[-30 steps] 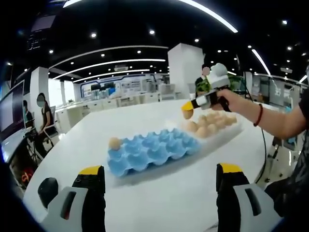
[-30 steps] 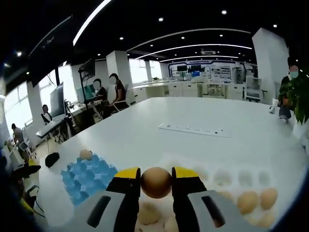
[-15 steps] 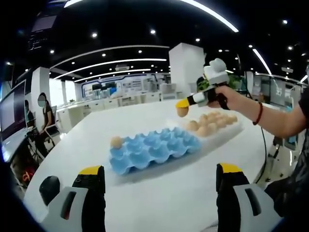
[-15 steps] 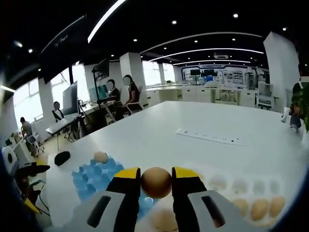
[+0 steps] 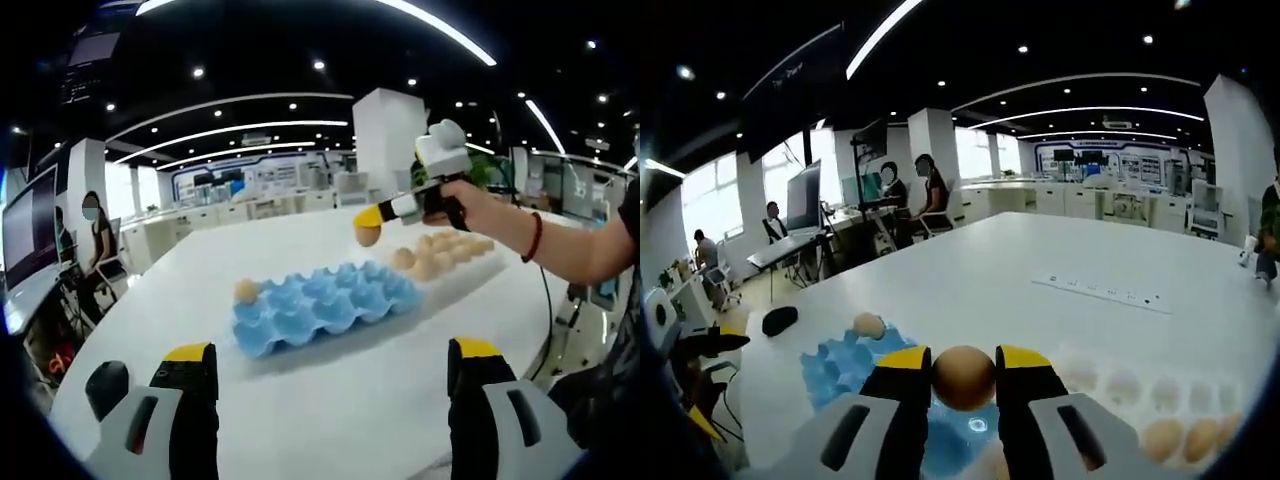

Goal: Place the egg into an empty slot of the egg tray after lifting it from the table, then release the egg inside the slot.

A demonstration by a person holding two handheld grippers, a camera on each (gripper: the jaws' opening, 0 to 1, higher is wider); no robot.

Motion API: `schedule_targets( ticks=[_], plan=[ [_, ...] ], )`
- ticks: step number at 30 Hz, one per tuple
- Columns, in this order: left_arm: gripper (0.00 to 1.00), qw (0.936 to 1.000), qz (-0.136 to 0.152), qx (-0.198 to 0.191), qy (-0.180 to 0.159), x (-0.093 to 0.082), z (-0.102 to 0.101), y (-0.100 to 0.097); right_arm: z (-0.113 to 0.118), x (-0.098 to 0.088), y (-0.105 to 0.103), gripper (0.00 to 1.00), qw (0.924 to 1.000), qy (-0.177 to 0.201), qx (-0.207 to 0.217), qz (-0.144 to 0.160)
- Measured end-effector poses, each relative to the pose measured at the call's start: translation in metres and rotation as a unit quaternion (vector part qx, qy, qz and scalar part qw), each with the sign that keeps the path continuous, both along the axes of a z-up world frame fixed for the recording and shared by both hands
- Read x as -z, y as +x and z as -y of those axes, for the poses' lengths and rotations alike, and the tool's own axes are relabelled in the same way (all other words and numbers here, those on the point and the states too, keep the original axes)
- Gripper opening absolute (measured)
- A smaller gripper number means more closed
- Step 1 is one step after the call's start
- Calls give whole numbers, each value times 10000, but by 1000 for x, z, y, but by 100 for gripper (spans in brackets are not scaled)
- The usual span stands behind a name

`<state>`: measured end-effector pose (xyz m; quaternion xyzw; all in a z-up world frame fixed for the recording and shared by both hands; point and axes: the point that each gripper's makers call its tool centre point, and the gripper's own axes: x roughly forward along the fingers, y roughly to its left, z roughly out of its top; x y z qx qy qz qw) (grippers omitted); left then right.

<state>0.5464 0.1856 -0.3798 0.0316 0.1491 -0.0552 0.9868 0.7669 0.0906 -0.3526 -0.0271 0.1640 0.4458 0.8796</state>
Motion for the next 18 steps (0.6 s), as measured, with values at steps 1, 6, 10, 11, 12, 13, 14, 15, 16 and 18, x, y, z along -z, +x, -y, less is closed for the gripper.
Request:
schedule_targets(
  ticks=[1,6,10,11,12,13,14,15,16,18],
  plan=[
    [97,10000,-5,-3,1,0,0,0,-2,1,-1,26,10000,2,-19,6],
    [97,10000,-30,-2,25,2,-1,-1,-10,3,-6,26,9999,35,-112,0],
    [97,10000,-38,-1,16,3,-1,0,-16,2,-6,26,9998,140,-132,-83],
    [97,10000,-47,-3,19,3,-1,0,-17,2,-6,26,9997,163,-127,-105],
    [97,10000,-52,1,22,4,-1,1,-18,2,-7,26,9997,181,-124,-104],
    [97,10000,-55,9,20,4,0,1,-21,2,-7,26,9997,184,-134,-112],
    [97,10000,-47,15,15,3,0,2,-24,3,-6,26,9997,175,-143,-127],
    [97,10000,-32,32,7,3,1,2,-27,3,-5,26,9997,170,-147,-119],
    [97,10000,-27,41,3,3,1,2,-29,3,-6,26,9997,167,-155,-105],
    [97,10000,-15,57,1,2,2,3,-32,4,-6,26,9997,173,-154,-109]
  ],
)
